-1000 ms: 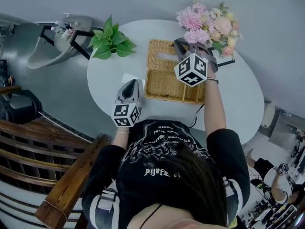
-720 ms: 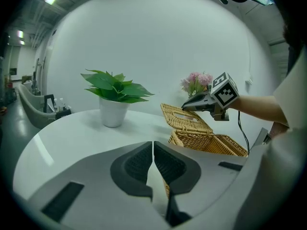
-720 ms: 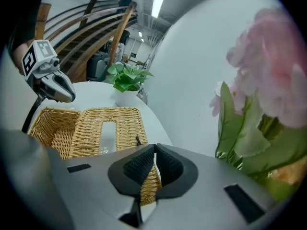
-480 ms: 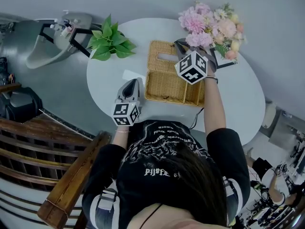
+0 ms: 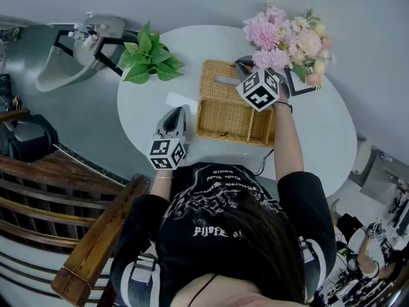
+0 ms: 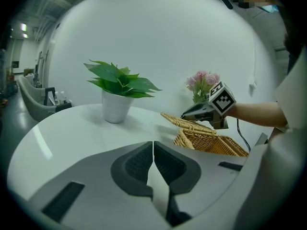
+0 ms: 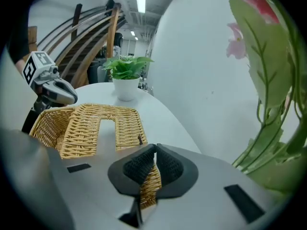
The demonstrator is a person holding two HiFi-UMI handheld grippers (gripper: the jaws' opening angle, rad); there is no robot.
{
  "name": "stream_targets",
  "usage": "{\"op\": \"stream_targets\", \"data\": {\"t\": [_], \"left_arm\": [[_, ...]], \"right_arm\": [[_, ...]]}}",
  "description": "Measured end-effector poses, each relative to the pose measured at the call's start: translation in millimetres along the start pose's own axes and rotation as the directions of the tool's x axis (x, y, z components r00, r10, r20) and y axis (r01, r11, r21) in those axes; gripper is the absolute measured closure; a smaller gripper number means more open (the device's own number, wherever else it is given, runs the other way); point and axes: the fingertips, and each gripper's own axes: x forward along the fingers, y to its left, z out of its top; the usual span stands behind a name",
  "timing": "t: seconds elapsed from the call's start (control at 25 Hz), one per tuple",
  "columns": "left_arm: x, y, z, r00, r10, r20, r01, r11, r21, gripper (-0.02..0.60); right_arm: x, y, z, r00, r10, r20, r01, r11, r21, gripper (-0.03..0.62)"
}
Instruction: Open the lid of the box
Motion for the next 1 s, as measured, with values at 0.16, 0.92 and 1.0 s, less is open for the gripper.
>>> {"op": "stream_targets", "data": {"t": [0.16, 0.92, 1.0], "left_arm": [[-1, -6, 2, 0.999, -0.040, 0.020, 0.040, 0.999, 0.007, 0.557], [-20, -7, 9, 0.996, -0.023, 0.088, 0.027, 0.999, -0.042, 0.557], [-25, -12, 11, 0.995, -0.033, 0.097, 0.036, 0.999, -0.027, 0.557]], "right_arm": [[6, 3, -5, 0.999, 0.037, -0.011, -0.036, 0.999, 0.033, 0.554], [-29, 8, -13, 0.998, -0.064, 0.027, 0.058, 0.982, 0.179, 0.514], [-41, 14, -12, 0.995, -0.091, 0.051, 0.078, 0.975, 0.208, 0.514]]}}
